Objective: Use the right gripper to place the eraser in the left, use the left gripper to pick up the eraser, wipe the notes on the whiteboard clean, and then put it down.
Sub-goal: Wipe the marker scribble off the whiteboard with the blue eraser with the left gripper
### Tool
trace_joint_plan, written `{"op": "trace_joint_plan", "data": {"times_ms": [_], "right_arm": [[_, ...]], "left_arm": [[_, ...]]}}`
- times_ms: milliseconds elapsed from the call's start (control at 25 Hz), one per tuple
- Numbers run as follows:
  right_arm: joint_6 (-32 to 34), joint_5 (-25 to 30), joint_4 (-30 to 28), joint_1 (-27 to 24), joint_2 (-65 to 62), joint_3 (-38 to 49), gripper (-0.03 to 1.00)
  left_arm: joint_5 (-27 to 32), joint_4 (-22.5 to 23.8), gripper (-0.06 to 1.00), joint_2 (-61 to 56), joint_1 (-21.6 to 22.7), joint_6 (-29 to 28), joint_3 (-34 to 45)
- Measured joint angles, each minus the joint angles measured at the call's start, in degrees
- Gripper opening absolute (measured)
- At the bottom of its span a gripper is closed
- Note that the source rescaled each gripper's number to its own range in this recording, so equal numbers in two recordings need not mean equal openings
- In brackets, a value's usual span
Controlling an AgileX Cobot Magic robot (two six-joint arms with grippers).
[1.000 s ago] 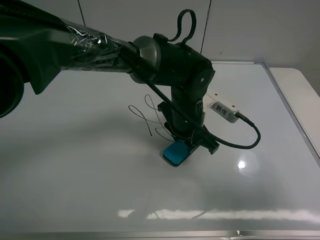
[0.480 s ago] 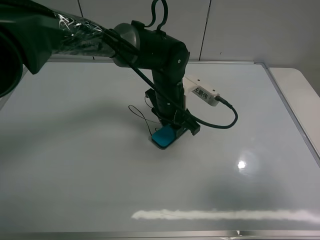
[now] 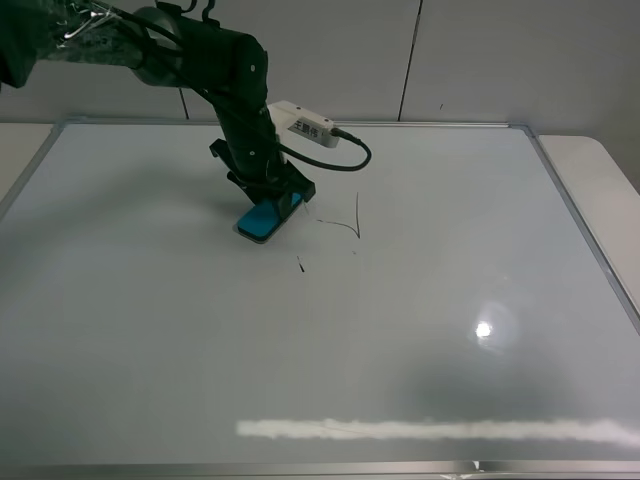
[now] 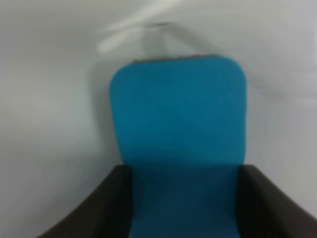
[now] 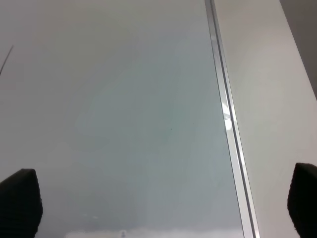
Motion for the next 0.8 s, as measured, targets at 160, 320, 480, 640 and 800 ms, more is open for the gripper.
{"op": "trace_joint_plan", "data": {"times_ms": [160, 320, 480, 640, 800], "right_arm": [[0.00, 0.00, 0.00, 0.00, 0.00, 0.00, 1.00], [0.00, 0.00, 0.00, 0.00, 0.00, 0.00, 1.00], [0.00, 0.00, 0.00, 0.00, 0.00, 0.00, 1.00], [0.00, 0.00, 0.00, 0.00, 0.00, 0.00, 1.00], [0.00, 0.00, 0.00, 0.00, 0.00, 0.00, 1.00]], "left_arm": [[-0.16, 0.00, 0.01, -0.18, 5.29, 0.13, 0.00], [0.09, -0.07, 0.01, -0.40, 6.83, 0.75, 0.00], [0.16, -0.66, 0.01, -0.54, 5.64, 2.56, 0.00], [-0.28, -1.78, 0.01, -0.58, 0.52, 3.09, 0.00], [-1.87, -5.26, 0.01, -0.18, -7.59, 3.09, 0.05]]}}
